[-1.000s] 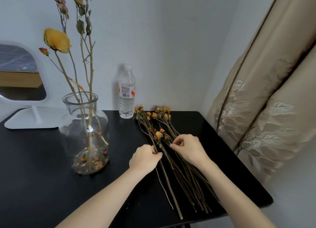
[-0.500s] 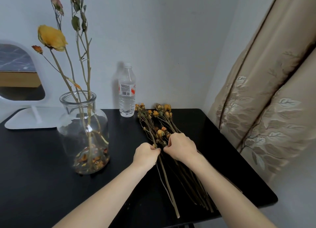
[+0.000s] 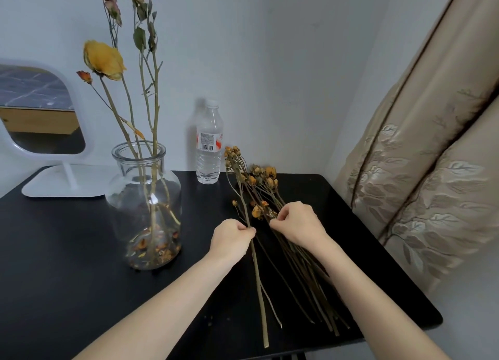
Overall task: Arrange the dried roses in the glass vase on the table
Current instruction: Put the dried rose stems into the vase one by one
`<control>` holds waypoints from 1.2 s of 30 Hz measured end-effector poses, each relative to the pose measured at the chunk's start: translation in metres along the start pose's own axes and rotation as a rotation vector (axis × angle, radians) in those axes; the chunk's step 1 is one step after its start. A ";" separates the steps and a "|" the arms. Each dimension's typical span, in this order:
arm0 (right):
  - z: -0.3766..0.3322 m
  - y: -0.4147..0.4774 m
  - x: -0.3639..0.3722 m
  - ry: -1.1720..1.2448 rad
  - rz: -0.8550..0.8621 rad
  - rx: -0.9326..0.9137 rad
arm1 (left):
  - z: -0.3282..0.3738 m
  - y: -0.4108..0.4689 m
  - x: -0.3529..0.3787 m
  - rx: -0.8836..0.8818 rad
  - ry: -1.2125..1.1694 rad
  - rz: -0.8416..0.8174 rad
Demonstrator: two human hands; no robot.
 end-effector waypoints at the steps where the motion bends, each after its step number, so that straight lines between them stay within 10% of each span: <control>1: 0.000 -0.001 -0.001 0.012 0.008 0.004 | 0.000 0.000 -0.001 -0.002 -0.002 0.002; 36: 0.017 0.002 -0.011 0.234 -0.026 0.096 | 0.015 -0.016 -0.022 0.137 0.171 0.058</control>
Point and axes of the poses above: each hand's wrist, its own y-axis towards the middle knuckle, its own x-axis out of the palm, z = x × y, the point moved 2 cm from there along y, towards the middle knuckle, and after that the axes turned 15 degrees about -y, right-handed, at the moved point
